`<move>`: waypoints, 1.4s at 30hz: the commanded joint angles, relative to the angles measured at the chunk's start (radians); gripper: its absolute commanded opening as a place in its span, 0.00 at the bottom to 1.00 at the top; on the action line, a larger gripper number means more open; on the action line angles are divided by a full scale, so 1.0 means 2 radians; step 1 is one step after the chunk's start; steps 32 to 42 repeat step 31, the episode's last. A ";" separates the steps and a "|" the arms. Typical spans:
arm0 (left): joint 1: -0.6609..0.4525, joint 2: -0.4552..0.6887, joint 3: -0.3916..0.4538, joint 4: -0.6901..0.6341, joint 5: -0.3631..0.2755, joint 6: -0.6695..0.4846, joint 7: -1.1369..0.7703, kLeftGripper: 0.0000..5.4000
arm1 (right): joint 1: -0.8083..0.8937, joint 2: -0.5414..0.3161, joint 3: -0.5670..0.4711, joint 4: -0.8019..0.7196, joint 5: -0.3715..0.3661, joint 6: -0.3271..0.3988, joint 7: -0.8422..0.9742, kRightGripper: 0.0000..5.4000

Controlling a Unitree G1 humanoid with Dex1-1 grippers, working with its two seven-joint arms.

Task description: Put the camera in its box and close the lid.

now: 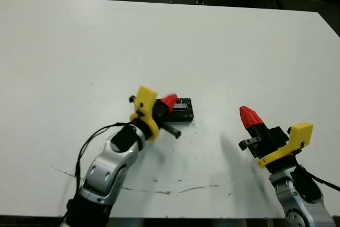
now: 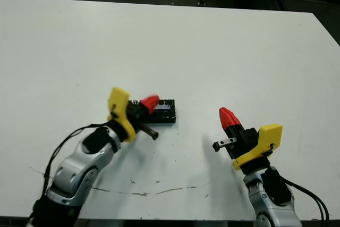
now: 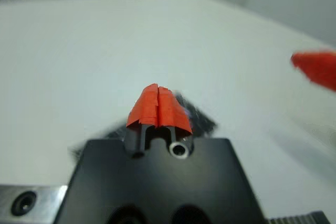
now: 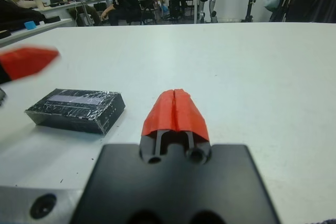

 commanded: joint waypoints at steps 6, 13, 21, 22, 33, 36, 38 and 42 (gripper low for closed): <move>0.033 0.014 0.068 -0.006 -0.017 -0.112 -0.004 0.00 | -0.033 0.000 -0.028 0.003 0.002 -0.009 -0.022 0.00; 0.052 0.012 0.111 -0.007 -0.035 -0.161 0.006 0.00 | -0.045 0.015 -0.042 0.010 0.004 -0.021 -0.040 0.00; 0.067 -0.004 0.132 0.041 -0.042 -0.208 0.021 0.00 | -0.044 0.034 -0.042 0.004 0.004 -0.017 -0.064 0.00; 0.070 -0.006 0.132 0.045 -0.041 -0.213 0.024 0.00 | -0.044 0.034 -0.042 0.004 0.003 -0.018 -0.065 0.00; 0.081 -0.015 0.128 0.065 -0.042 -0.226 0.032 0.00 | -0.042 0.034 -0.034 0.012 0.003 -0.028 -0.055 0.00; 0.081 -0.015 0.128 0.065 -0.042 -0.226 0.032 0.00 | -0.042 0.034 -0.034 0.012 0.003 -0.028 -0.055 0.00; 0.081 -0.015 0.128 0.065 -0.042 -0.226 0.032 0.00 | -0.042 0.034 -0.034 0.012 0.003 -0.028 -0.055 0.00; 0.081 -0.015 0.128 0.065 -0.042 -0.226 0.032 0.00 | -0.042 0.034 -0.034 0.012 0.003 -0.028 -0.055 0.00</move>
